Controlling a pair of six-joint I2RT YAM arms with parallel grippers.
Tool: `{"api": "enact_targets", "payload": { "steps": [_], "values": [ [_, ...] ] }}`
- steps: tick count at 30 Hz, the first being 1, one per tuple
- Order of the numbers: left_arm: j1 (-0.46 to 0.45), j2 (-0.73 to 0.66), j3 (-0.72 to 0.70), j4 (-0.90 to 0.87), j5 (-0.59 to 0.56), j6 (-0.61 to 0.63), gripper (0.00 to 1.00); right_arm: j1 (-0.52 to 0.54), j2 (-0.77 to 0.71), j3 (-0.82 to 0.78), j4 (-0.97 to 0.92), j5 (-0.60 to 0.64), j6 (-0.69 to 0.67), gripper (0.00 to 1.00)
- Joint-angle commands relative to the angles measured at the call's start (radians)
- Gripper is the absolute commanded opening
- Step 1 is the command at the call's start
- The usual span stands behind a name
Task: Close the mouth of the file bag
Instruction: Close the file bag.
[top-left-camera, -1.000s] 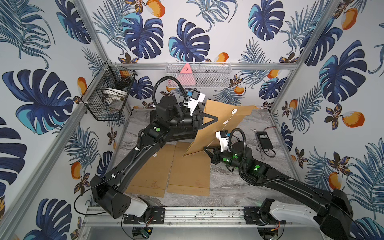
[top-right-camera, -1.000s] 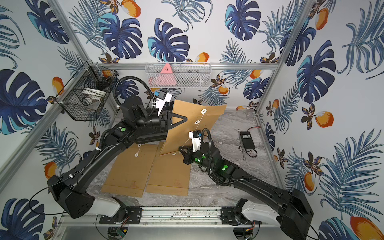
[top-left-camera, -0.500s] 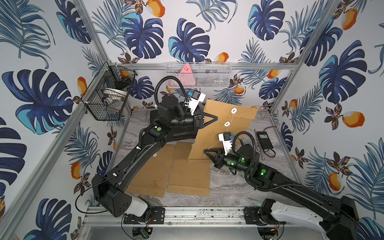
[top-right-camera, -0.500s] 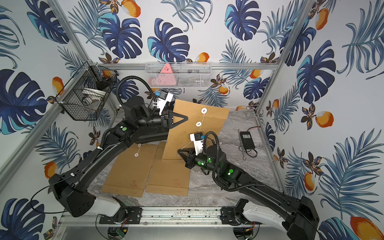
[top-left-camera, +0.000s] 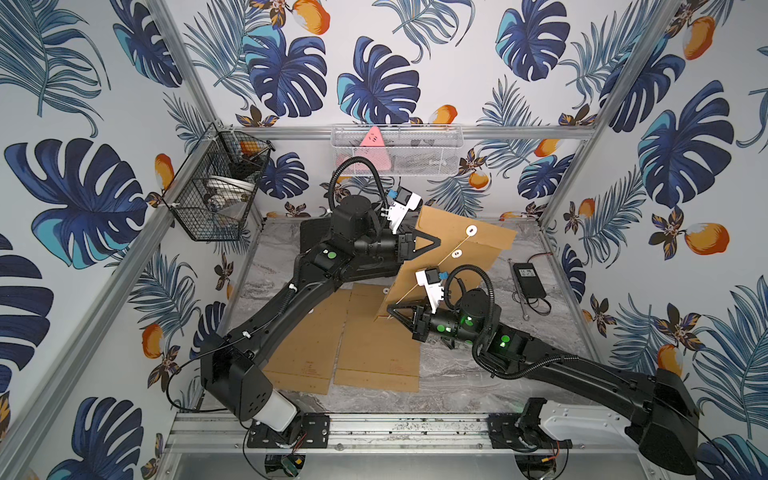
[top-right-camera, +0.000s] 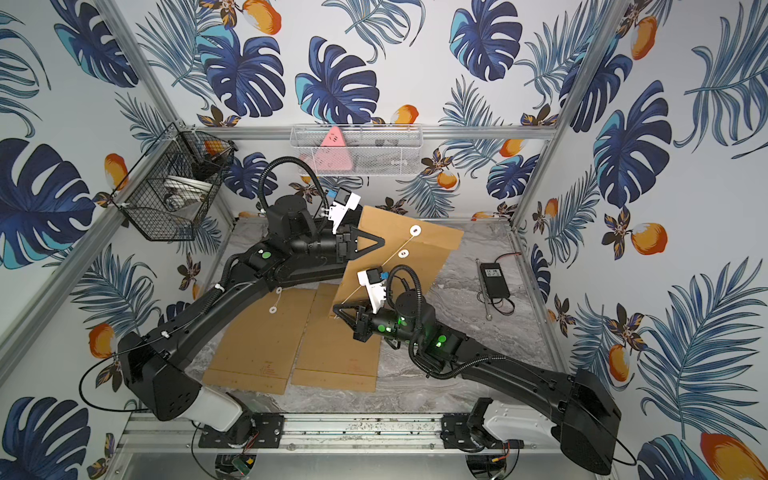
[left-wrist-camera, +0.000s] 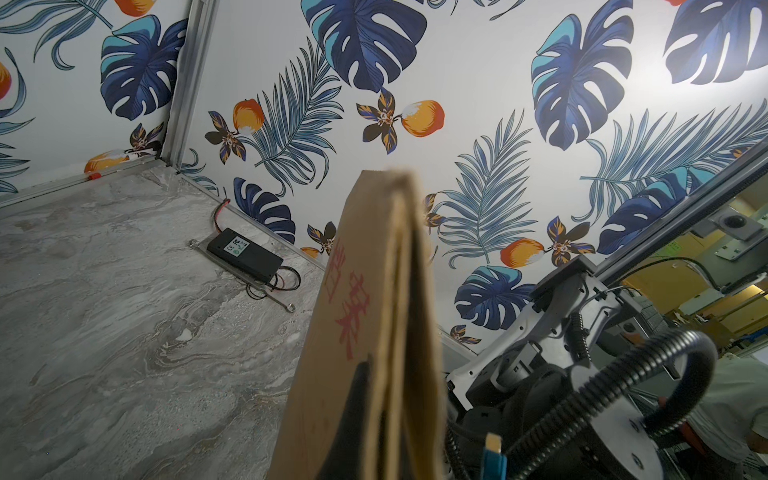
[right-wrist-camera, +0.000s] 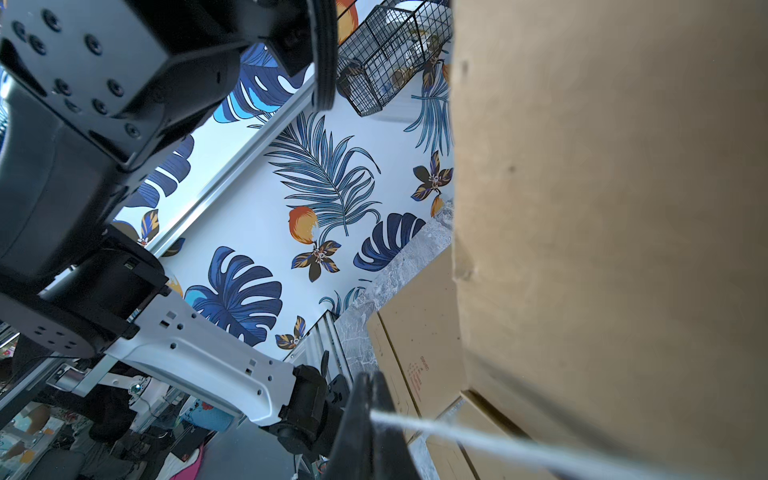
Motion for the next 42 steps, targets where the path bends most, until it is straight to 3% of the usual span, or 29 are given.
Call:
{"api": "enact_targets", "payload": {
  "steps": [1,7,23,29,33,42],
  "values": [
    [-0.001,0.009,0.007,0.064,0.006,-0.004,0.00,0.004,0.013,-0.009,0.035,-0.008,0.003,0.00],
    [-0.001,0.023,0.019,0.090,0.035,-0.042,0.00,-0.040,0.028,-0.036,0.023,0.003,-0.008,0.00],
    [0.000,0.043,0.015,0.164,0.129,-0.125,0.00,-0.274,0.032,-0.092,0.033,-0.137,0.030,0.00],
    [0.030,0.041,0.036,0.111,0.087,-0.103,0.00,-0.314,-0.023,-0.124,0.002,-0.135,0.011,0.00],
    [0.046,0.044,0.022,0.102,-0.001,-0.120,0.00,-0.313,-0.057,-0.130,-0.019,-0.162,-0.002,0.00],
    [0.055,0.077,-0.068,0.196,-0.120,-0.241,0.00,-0.312,-0.073,-0.165,0.035,-0.159,0.033,0.00]
  ]
}}
